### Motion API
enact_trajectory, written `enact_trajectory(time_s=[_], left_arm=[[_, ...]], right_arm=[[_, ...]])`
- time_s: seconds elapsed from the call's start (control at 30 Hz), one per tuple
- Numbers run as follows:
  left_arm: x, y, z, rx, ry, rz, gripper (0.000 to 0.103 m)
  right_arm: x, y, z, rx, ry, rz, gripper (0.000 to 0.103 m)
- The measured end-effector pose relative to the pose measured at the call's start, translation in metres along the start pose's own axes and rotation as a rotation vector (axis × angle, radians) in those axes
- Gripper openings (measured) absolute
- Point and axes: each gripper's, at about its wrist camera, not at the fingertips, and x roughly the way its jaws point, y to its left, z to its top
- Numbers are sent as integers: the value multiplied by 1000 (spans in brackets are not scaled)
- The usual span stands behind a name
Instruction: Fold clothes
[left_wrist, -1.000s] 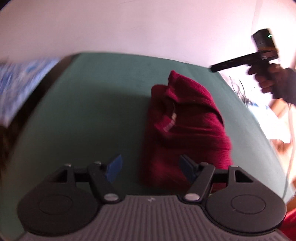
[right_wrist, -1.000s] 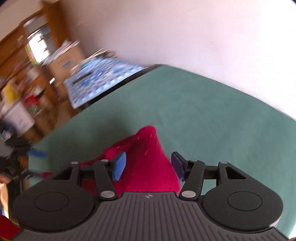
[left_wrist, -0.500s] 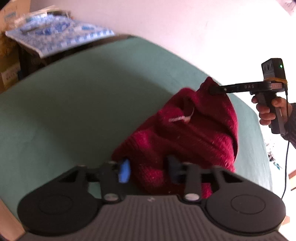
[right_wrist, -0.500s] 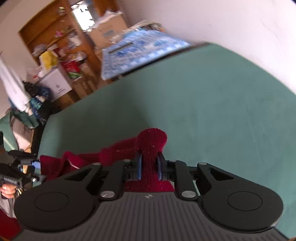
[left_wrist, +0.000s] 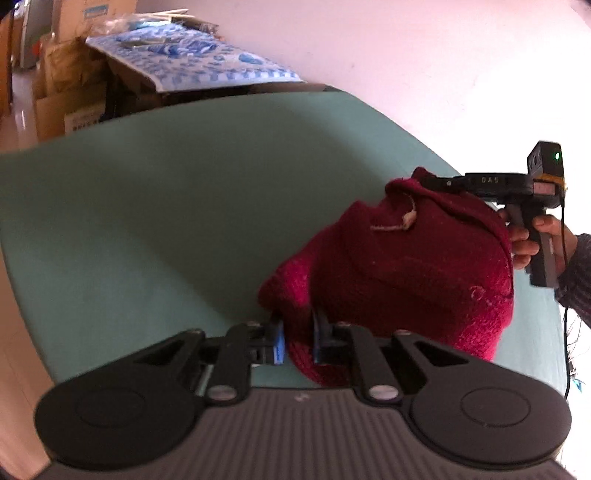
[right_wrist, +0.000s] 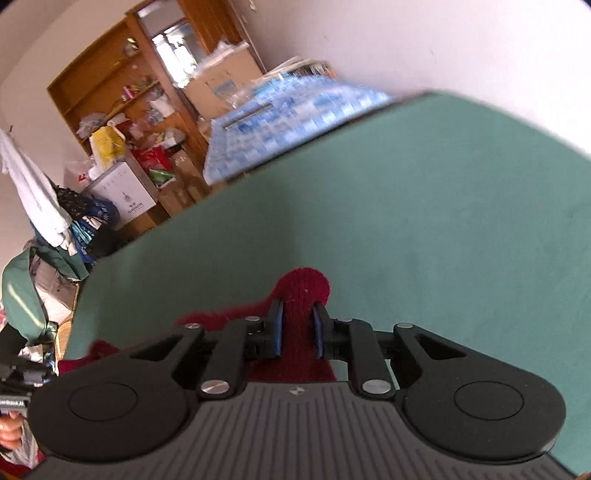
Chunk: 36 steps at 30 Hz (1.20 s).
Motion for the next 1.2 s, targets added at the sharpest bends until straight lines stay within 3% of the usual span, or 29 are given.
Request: enact_trajectory(time_s=[0.07, 0.13, 0.23, 0.3, 0.47, 0.57, 0.67, 0.8, 0.97, 1.07, 1.13, 1.2], left_arm=[[-1, -7, 0, 42, 1, 13, 11], [-2, -7, 5, 41, 18, 6, 13], [-5, -4, 8, 30, 33, 10, 29], [-9, 0, 8, 15, 47, -3, 31], [-26, 7, 3, -25, 113, -58, 44], [-27, 7, -2, -83, 166, -115, 49], [-10, 5, 1, -125, 173, -135, 51], [5, 9, 7, -190, 171, -154, 55], [17, 10, 11, -254, 118, -196, 65], [21, 9, 10, -272, 87, -213, 69], [24, 6, 10, -270, 74, -216, 69], [26, 4, 11, -268, 60, -219, 59]], right_arm=[[-3, -3, -2, 14, 5, 14, 21], [-9, -4, 2, 22, 42, 13, 38], [-26, 1, 12, -23, 80, 18, 56], [-35, 2, 16, -46, 95, 25, 62], [-42, -12, 17, -24, 163, 42, 63], [-39, -23, 16, 32, 216, 96, 65], [-23, -29, 15, 55, 293, 134, 66], [1, -34, 18, 59, 351, 170, 76], [25, -31, 26, 58, 404, 297, 73], [33, -23, 27, 37, 449, 341, 60], [32, -28, 26, 51, 458, 343, 50], [29, -33, 24, 67, 456, 343, 45]])
